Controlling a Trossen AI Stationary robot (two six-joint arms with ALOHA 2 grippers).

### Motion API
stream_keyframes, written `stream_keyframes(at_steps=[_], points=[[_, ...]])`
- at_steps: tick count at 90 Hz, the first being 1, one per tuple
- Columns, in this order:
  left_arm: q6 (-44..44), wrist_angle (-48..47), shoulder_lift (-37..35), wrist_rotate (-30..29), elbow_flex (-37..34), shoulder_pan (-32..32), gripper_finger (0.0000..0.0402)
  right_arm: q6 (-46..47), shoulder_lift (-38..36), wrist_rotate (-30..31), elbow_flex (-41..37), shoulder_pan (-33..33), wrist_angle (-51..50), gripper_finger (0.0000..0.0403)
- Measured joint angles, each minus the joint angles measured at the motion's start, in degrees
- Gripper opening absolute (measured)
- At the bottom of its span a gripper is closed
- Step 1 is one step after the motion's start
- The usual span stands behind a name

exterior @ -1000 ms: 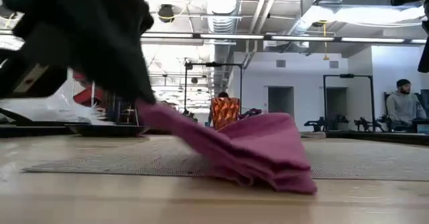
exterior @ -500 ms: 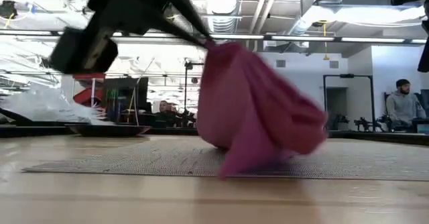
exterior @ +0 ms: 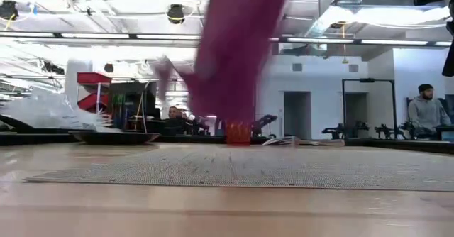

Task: Set table place
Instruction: Fold the pink table napkin

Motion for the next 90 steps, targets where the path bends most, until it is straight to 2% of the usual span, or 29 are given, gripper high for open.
stream_keyframes(at_steps=[7,19,31,62,77,90], points=[[0.22,-1.63,-1.32,0.56,0.0,1.61,0.0,0.0,0.0,0.4,0.02,-0.06,0.03,0.0133],[5.64,3.38,-1.69,1.6,-0.07,2.42,0.0,0.02,0.0,0.66,0.0,-0.07,0.03,0.0133],[2.01,-1.45,-1.44,3.72,-0.06,3.94,0.0,0.04,0.0,0.68,0.0,-0.11,0.04,0.0133],[2.03,-0.18,-0.66,5.93,-0.11,4.82,0.0,0.15,0.0,0.68,0.0,-0.2,-0.04,0.0133],[2.46,-0.1,-0.66,9.84,-0.11,7.28,0.0,0.13,0.0,0.92,0.0,-0.2,-0.13,0.0133],[6.43,4.69,-0.66,12.62,-0.11,10.13,0.0,0.13,-1.03,1.01,0.0,-0.2,-0.59,0.0133]])
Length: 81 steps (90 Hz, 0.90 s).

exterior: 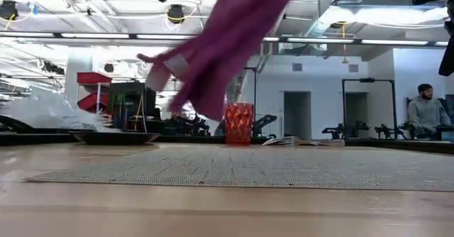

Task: Set table place
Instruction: Fold the pink table napkin

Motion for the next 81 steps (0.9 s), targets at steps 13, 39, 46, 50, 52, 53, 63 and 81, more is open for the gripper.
stream_keyframes(at_steps=[13,39,46,50,52,53,63,81], points=[[3.6,5.06,0.18,4.09,0.02,2.19,0.0,1.22,-3.02,0.74,0.0,0.0,-2.61,0.0133],[-10.38,-7.93,10.0,15.68,0.11,-4.85,0.0,-3.43,-7.15,2.06,-0.04,-2.32,0.77,0.0133],[-16.31,-10.24,15.34,21.12,0.01,-8.12,0.0,-9.07,-6.93,1.27,-1.58,-4.83,7.67,0.0133],[-18.87,-10.18,18.2,23.96,-0.01,-9.68,0.0,-13.36,-6.68,-0.85,-3.25,-6.88,13.44,0.0133],[-19.81,-9.86,19.36,25.15,-0.02,-10.33,0.0,-15.38,-6.52,-1.99,-4.23,-7.94,16.56,0.0133],[-20.26,-9.66,19.91,25.73,-0.02,-10.61,0.0,-16.54,-6.39,-2.85,-4.74,-8.58,18.03,0.0132],[-23.8,-7.13,23.7,27.07,-0.02,-12.15,0.0,-25.31,-4.59,-9.09,-9.18,-14.92,31.43,0.0129],[-24.77,-7.69,24.9,25.51,-0.02,-12.17,0.0,-40.48,0.37,-22.15,-10.43,-27.67,46.44,0.0095]])
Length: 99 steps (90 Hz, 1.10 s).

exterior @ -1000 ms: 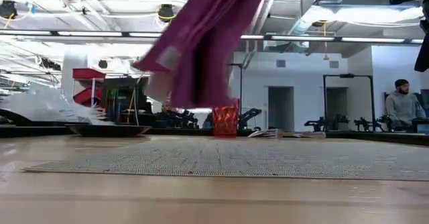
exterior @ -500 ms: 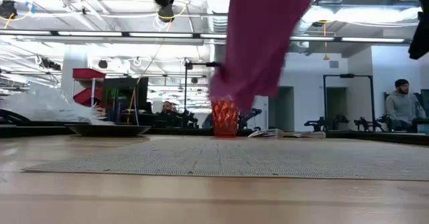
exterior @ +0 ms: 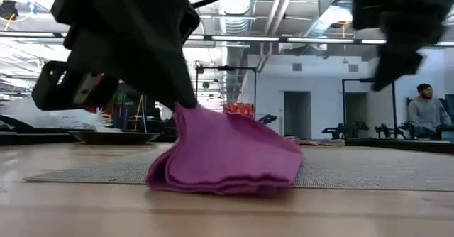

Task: Set table place
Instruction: Fold the pink table napkin

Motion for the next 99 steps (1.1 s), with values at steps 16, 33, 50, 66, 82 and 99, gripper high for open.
stream_keyframes(at_steps=[16,33,50,66,82,99], points=[[1.84,2.61,-0.11,-2.48,0.02,1.4,0.0,-7.66,7.48,-15.87,0.0,-9.75,14.29,0.0019],[3.88,5.19,-0.11,-3.19,0.02,2.54,0.0,-17.73,15.0,-19.47,3.32,-14.48,17.73,0.0041],[5.36,6.43,-0.11,-3.25,0.02,2.86,0.0,-37.24,21.96,-19.22,10.87,-14.77,10.51,0.0133],[5.22,6.4,-0.11,-3.18,0.02,2.84,0.0,-45.45,29.15,-16.66,18.28,-14.74,8.9,0.0194],[5.41,6.33,-0.11,-3.18,0.02,2.86,0.0,-48.12,34.28,-16.28,23.62,-15.06,7.54,0.0192],[5.82,6.51,-0.11,-3.6,0.02,2.86,0.0,-49.66,37.81,-15.9,25.79,-15.78,8.17,0.0149]])
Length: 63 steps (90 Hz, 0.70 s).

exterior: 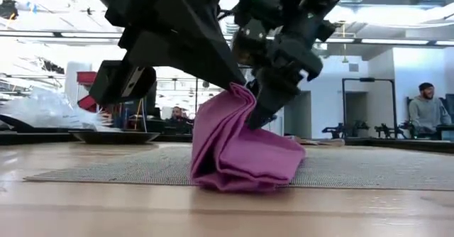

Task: Set table place
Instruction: Fold the pink table napkin

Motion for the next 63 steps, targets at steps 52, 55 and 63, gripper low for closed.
stream_keyframes(at_steps=[52,55,63], points=[[1.05,2.21,-0.02,-0.3,0.02,-0.16,0.0,7.33,-0.09,-3.22,0.04,-6.56,4.65,0.0008],[1.02,2.25,-0.02,-0.35,0.02,-0.27,0.0,8.35,-0.09,-3.95,0.03,-7.28,4.81,0.0006],[1.01,2.09,-0.02,-0.63,0.02,-0.45,0.0,10.96,-0.09,-6.08,0.03,-9.34,4.62,0.0006]])
